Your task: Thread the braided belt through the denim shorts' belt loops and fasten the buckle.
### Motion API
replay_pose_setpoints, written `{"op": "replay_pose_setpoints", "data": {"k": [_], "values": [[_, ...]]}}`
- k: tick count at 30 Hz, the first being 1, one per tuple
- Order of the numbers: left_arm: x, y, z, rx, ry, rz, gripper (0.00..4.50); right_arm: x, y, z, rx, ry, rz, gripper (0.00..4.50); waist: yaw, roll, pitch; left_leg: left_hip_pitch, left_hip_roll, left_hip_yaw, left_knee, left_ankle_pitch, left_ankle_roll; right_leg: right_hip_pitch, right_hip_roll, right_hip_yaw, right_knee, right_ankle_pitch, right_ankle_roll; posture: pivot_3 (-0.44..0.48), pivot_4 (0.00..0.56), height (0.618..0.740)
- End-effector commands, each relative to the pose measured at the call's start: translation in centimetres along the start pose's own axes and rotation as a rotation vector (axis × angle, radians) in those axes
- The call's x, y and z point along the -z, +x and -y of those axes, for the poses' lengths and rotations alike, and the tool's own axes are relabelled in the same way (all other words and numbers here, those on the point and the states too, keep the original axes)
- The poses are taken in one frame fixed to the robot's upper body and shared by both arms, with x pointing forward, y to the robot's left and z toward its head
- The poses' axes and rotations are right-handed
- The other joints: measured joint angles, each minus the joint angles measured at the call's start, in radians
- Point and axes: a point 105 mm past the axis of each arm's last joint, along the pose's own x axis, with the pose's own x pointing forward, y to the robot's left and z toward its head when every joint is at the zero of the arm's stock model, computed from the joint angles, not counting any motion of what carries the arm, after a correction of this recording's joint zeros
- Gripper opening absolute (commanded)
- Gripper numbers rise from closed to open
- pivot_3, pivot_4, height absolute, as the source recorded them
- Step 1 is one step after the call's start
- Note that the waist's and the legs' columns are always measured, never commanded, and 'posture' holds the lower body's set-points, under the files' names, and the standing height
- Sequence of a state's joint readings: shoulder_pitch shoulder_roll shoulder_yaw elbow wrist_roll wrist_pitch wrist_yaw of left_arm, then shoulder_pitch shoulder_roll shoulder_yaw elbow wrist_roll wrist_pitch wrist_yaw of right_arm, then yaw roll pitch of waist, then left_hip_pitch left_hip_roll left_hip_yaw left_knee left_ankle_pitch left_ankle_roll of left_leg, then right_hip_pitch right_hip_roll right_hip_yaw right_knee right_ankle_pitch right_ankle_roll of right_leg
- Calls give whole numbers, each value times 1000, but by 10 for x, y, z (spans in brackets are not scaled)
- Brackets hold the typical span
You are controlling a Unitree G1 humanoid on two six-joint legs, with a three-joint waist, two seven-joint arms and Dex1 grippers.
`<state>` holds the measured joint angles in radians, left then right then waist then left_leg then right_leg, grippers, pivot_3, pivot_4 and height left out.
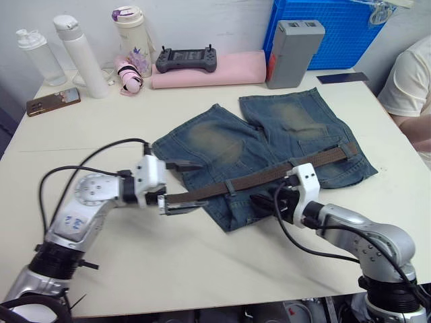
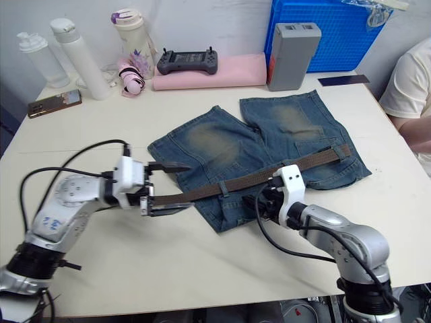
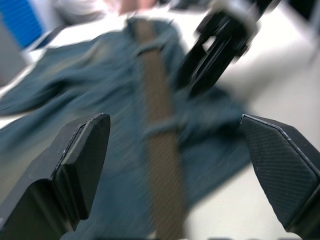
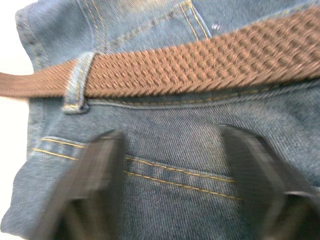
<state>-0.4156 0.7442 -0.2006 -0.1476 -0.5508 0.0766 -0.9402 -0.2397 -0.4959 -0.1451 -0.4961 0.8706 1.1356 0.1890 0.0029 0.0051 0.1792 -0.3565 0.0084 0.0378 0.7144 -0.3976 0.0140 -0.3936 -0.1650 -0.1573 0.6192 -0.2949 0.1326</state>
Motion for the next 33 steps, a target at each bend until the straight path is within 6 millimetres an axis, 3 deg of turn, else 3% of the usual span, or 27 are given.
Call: {"op": "replay_pose_setpoints", "data": {"k": [1, 3, 7, 13, 18, 22, 25, 28, 33], "values": [[-9, 30, 17, 108, -26, 35, 4500, -29, -25, -13, -95, -81, 106, 4447, 0, 1, 0, 0, -3, 0, 0, 0, 0, 0, 0, 0, -1, 0, 0, 0, 150, 705], [-8, 44, 25, 156, -46, 42, 4500, -34, -34, -19, -148, -120, 126, 4447, 3, 2, 1, 0, -3, 0, -1, 0, 0, 0, 0, 0, -2, 0, 0, 0, 150, 705], [-3, 67, 39, 236, -34, 31, 4500, -37, -44, -8, -115, -194, 129, 4447, 12, 2, 2, -1, -3, 0, -1, 0, 0, 0, 1, -1, -3, 0, 0, 0, 150, 705], [43, 93, 35, 218, 245, -207, 4500, -44, -50, -16, -165, -230, 169, 4447, 24, 2, 2, -1, -4, 5, 1, 0, 0, 2, 1, -1, -3, 1, 1, 0, 150, 705], [56, 86, 29, 212, 372, -279, 4500, -47, -50, -16, -156, -236, 186, 4447, 24, 2, 2, -2, -4, 4, 0, 0, 0, 1, 1, -2, -5, 1, 1, 0, 150, 705], [52, 81, 20, 172, 412, -263, 4500, -48, -48, -14, -142, -247, 182, 4447, 24, 2, 2, -2, -4, 2, 0, 0, 0, 1, 0, -2, -4, 1, 1, 0, 150, 705], [50, 74, 9, 120, 434, -275, 3749, -44, -45, -11, -125, -282, 152, 4500, 23, 2, 2, -2, -4, 1, 1, 0, 0, 1, 0, -2, -3, 1, 1, 0, 150, 705], [52, 62, -1, 68, 432, -300, 2624, -39, -42, -8, -99, -333, 116, 4500, 23, 2, 2, -2, -4, 1, 1, 0, 0, 1, 0, -2, -3, 1, 1, 0, 150, 705], [47, 51, -15, -5, 429, -294, 2624, -35, -38, -5, -87, -379, 91, 4500, 24, 2, 2, -2, -4, 0, 1, 0, 0, 1, 0, -2, -4, 1, 1, 0, 150, 705]]}}
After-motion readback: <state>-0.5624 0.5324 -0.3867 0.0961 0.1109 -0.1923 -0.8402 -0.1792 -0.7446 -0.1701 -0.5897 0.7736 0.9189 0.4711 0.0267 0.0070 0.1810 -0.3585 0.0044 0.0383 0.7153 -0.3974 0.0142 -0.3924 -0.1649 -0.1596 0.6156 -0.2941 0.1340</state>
